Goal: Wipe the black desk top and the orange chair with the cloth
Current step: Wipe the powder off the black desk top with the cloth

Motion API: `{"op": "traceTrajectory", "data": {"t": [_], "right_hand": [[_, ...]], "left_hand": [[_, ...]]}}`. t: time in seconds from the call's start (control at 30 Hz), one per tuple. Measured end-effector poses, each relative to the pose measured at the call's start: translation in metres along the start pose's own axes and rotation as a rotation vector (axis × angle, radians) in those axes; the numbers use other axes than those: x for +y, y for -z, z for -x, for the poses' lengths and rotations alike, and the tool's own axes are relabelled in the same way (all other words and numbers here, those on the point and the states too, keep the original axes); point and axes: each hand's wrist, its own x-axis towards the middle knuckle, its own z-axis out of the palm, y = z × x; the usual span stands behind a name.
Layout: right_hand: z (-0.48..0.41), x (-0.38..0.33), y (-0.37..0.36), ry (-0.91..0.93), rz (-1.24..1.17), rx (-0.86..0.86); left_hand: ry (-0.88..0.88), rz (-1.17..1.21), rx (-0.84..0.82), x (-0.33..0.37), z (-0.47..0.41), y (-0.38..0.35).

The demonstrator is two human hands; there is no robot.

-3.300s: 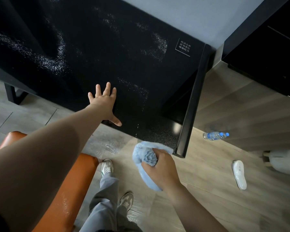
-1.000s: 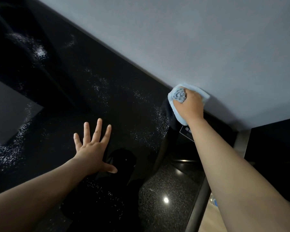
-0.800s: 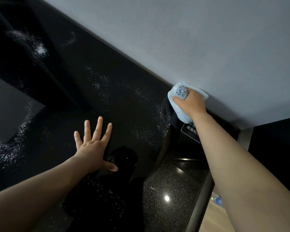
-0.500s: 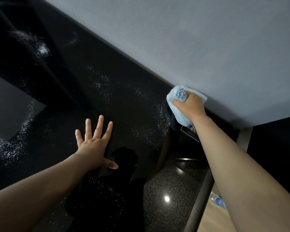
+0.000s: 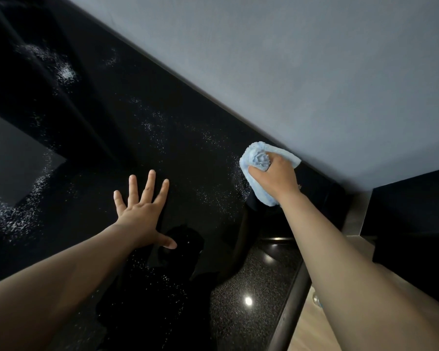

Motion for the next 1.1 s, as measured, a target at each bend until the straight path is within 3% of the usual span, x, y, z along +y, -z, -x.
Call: {"op": "traceTrajectory", "data": {"t": [1.1], "right_hand": [[0.101, -0.01, -0.049, 0.033, 0.006, 0.022]], "left_hand": [[0.01, -0.059, 0.059, -0.003, -0.005, -0.006]]}}
